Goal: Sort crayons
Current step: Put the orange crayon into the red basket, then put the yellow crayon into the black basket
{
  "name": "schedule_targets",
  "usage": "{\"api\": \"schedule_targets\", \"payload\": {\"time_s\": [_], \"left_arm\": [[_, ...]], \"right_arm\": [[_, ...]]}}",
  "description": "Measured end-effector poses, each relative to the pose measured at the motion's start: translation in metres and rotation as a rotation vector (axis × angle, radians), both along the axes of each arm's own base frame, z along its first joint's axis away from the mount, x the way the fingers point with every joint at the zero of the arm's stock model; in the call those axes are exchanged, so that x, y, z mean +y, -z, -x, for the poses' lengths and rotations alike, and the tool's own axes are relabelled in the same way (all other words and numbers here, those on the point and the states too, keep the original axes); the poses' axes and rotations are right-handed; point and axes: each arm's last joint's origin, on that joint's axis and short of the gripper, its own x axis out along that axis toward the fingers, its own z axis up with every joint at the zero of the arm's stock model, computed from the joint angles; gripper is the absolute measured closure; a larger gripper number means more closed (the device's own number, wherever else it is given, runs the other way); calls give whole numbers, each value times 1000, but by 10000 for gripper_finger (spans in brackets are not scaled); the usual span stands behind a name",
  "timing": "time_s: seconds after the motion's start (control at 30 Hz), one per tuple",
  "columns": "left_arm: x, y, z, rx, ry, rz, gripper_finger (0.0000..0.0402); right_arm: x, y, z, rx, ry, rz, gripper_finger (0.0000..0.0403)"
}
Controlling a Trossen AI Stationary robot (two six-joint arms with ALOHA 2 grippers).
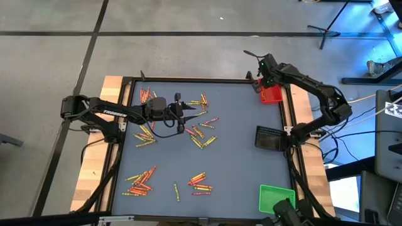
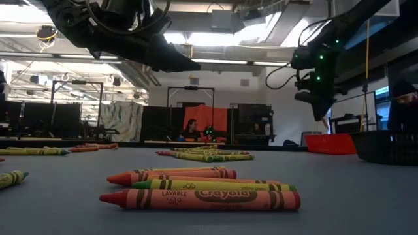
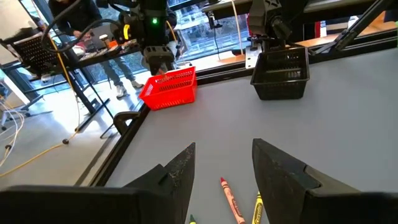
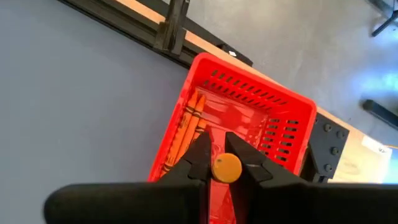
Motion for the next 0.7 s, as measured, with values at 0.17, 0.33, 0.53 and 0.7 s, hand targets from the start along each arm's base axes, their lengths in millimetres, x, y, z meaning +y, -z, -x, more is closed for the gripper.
{"api": "schedule_targets", "payload": {"time_s": [0.17, 0.33, 0.53, 0.7], "left_arm": [[0, 0, 0, 0, 0, 0, 258], [0, 0, 0, 0, 0, 0, 258], [0, 0, 0, -1, 13, 3, 258], [0, -3, 0, -22, -8, -32, 258]], "right_arm": [[-2, 12, 9, -4, 34, -2, 373], [-3, 22, 18, -17, 102, -14, 363], [-5, 21, 16, -39, 91, 4, 302], [-4, 20, 16, -26, 74, 15, 259]]}}
